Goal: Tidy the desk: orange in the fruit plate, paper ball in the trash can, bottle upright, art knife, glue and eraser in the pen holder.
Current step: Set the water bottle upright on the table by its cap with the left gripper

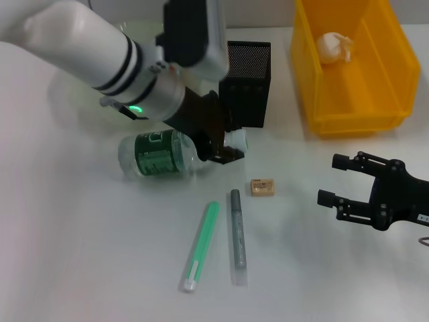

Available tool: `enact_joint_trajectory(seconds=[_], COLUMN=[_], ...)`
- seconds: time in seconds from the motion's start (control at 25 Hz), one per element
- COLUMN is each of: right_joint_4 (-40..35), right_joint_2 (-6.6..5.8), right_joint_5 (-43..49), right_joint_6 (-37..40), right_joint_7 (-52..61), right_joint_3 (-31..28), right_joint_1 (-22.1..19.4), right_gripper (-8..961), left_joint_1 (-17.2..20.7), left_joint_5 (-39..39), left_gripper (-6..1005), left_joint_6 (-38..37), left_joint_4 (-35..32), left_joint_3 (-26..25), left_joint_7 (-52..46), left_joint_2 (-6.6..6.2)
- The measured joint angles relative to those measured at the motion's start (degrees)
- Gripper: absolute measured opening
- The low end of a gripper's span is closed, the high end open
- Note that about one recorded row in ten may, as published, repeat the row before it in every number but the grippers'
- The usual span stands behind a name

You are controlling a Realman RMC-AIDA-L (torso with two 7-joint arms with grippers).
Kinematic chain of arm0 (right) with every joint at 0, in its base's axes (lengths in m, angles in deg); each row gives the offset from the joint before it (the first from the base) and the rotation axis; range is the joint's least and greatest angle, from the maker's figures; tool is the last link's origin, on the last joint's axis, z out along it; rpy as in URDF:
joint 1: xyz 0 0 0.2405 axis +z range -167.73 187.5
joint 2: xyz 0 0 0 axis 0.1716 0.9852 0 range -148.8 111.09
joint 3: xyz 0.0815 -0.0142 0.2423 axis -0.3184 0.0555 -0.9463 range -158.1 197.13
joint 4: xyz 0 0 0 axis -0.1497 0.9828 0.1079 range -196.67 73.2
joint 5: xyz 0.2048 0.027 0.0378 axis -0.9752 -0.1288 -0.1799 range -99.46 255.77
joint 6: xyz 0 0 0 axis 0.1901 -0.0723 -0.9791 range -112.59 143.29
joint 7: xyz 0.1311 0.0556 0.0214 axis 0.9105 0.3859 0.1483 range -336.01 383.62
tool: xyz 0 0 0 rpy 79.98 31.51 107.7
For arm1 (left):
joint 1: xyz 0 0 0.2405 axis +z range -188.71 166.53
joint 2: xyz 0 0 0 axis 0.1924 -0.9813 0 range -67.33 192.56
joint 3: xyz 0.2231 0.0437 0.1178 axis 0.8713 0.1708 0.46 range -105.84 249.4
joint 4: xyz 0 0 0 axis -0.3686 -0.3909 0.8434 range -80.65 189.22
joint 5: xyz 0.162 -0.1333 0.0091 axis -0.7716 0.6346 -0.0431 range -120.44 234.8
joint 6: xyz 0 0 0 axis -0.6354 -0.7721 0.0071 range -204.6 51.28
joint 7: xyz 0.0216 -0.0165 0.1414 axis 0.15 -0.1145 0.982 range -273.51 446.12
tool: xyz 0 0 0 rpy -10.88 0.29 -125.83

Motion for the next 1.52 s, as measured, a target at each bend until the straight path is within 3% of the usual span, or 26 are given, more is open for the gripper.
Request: enact_joint_trajectory(seconds=[0.28, 0.64, 0.96, 1.32, 1.52], right_joint_4=[0.02, 0.0, 0.07, 0.12, 0.06], right_joint_2=[0.0, 0.0, 0.0, 0.02, 0.12], right_joint_5=[0.0, 0.0, 0.0, 0.0, 0.01], right_joint_6=[0.41, 1.39, 1.4, 1.45, 1.52], right_joint_7=[-0.18, -0.28, -0.3, -0.35, -0.37], right_joint_3=[0.81, 0.79, 1.67, 2.22, 2.28], right_joint_1=[0.04, -0.15, -0.12, 0.14, 0.34], right_gripper=[774, 774, 774, 774, 774], left_joint_1=[1.02, 4.94, 7.74, 12.07, 13.41], left_joint_5=[0.98, 5.84, 9.69, 15.93, 17.3], left_gripper=[452, 460, 467, 475, 480], left_joint_6=[-4.53, -8.44, -12.57, -12.95, -13.96], left_joint_4=[-0.13, -4.08, -4.64, -5.16, -4.75], left_joint_3=[-10.83, -14.58, -22.15, -23.45, -26.99], left_joint_7=[1.29, 2.61, 4.86, 6.08, 7.34], left_joint_2=[-0.09, -0.51, -0.59, -0.82, -0.89])
